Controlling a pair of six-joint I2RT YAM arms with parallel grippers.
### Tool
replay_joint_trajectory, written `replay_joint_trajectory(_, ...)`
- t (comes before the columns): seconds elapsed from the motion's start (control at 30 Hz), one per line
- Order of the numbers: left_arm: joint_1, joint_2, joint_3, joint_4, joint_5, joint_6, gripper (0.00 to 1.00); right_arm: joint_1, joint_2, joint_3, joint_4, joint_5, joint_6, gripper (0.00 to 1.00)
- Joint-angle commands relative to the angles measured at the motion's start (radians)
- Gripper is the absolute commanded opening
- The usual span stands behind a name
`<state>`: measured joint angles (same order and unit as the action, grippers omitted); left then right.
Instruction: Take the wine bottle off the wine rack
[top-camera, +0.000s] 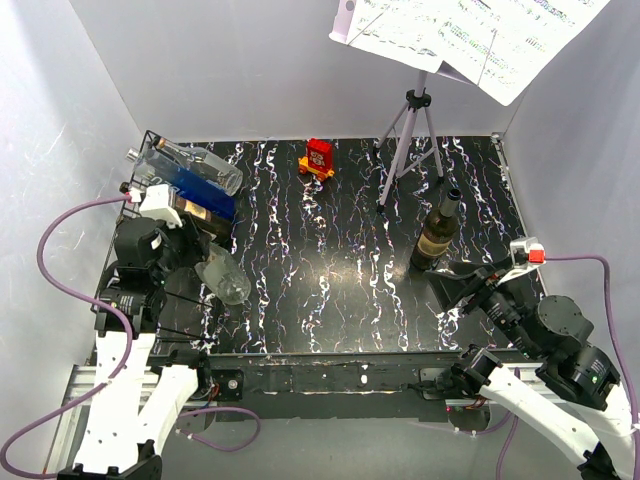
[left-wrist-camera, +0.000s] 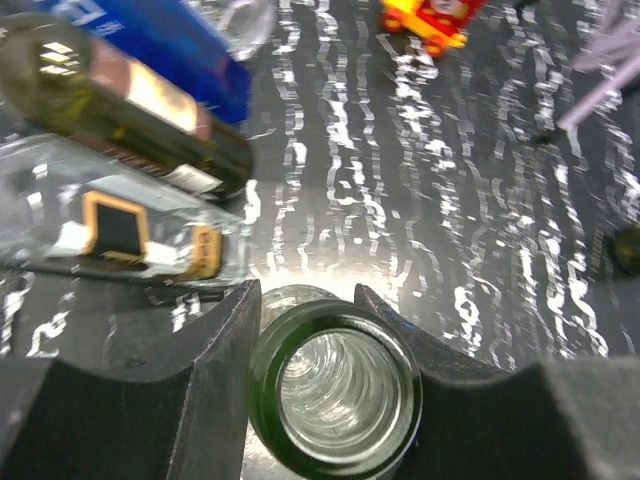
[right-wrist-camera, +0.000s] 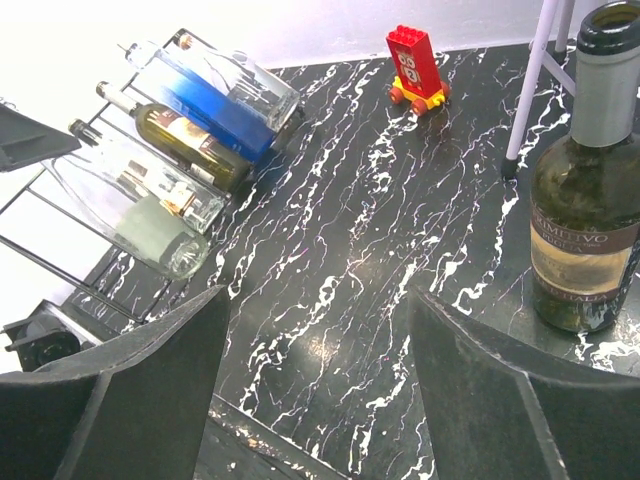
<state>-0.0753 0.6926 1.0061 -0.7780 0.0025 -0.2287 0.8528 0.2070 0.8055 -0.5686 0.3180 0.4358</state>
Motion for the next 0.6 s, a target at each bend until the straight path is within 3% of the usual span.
replay_joint_trajectory(0.0, -0.003, -0.008, 0.060, 0.224, 0.266, 0.015, 0.00, 0.003, -0.012, 0.003, 0.067, 0.000, -0.029, 0.79)
replay_joint_trajectory(0.2, -0.044, 0.016, -0.015, 0.466, 0.514, 0.052, 0.00, 0.003, -0.004, 0.004, 0.075, 0.000, -0.052, 0.79)
replay_joint_trajectory(0.57, -0.339, 0.356, 0.107, 0.719, 0.487, 0.163, 0.00, 0.003, -0.011, 0.011, 0.078, -0.004, -0.080, 0.79)
